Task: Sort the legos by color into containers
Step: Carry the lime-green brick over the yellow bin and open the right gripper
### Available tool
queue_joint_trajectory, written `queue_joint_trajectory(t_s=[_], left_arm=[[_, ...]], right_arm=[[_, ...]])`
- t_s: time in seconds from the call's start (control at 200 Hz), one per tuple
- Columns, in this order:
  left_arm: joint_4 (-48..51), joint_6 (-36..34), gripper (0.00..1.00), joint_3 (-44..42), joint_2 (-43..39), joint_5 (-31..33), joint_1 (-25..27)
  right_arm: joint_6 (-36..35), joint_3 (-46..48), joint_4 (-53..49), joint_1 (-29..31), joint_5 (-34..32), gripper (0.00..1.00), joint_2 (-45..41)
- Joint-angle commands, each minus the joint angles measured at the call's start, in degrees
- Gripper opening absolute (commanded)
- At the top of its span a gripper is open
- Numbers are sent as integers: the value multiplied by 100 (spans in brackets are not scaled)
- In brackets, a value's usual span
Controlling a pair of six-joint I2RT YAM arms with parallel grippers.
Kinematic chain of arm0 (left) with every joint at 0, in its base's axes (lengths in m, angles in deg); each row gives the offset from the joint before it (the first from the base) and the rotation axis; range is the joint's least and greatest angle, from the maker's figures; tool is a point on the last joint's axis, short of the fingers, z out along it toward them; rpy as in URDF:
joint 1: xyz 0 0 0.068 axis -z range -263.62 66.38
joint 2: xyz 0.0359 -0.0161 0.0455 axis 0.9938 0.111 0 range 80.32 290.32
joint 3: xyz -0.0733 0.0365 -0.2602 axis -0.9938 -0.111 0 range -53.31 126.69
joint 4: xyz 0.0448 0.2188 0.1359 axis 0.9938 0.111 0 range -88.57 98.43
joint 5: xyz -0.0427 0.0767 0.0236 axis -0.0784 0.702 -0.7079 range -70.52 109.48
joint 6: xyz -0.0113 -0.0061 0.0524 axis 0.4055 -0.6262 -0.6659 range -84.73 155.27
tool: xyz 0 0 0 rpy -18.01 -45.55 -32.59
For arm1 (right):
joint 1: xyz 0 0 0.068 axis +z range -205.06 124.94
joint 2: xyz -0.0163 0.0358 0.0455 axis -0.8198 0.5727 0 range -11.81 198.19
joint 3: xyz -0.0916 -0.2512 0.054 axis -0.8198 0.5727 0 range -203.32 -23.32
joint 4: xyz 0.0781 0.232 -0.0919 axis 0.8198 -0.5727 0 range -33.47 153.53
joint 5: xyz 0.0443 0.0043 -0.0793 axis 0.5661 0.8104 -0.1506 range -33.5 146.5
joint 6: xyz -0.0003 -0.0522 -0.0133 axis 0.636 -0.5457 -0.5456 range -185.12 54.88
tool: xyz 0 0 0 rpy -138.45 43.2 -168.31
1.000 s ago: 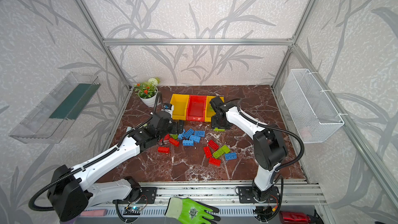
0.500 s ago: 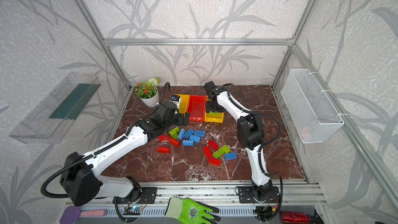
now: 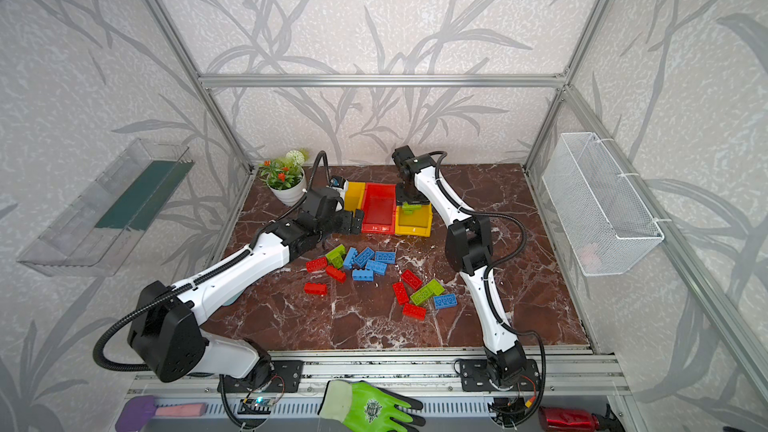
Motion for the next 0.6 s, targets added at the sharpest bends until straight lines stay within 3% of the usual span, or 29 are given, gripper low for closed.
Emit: queue_joint_trajectory(t_s=[0.0,0.125,0.265,0.48,0.595], left_arm=[[-94,-107,99,244,62,-34,-24],[-176,-118,99,295,73,40,-33],[-134,-134,99,415,117,14,-41],[-336,110,99,131,-112,17,-34],[-362,223,99,-27,-216,-263,-13]], right_arm=[[-85,-509,-430,-80,-59,66,299],[-18,-721,-242,-135,54,75,400],[-8,-884,-159,-144,97,80,331],[-202,-666,-330,-144,176,81,-106],[-245,65,-309,-110,261,80,-699]])
